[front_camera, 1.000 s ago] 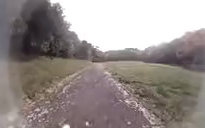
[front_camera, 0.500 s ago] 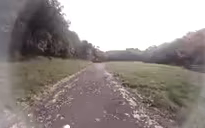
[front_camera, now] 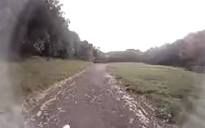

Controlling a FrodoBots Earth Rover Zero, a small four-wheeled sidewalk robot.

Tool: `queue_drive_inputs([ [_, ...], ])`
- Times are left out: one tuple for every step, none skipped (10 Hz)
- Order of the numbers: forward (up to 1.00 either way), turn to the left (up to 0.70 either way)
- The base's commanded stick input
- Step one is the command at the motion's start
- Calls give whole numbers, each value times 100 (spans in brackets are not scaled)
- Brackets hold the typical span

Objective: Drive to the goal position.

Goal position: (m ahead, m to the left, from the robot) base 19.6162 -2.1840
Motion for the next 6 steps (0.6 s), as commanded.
queue_drive_inputs([
  [0,0],
  [0,0],
  [0,0],
  [0,0],
  [0,0],
  [0,0],
])
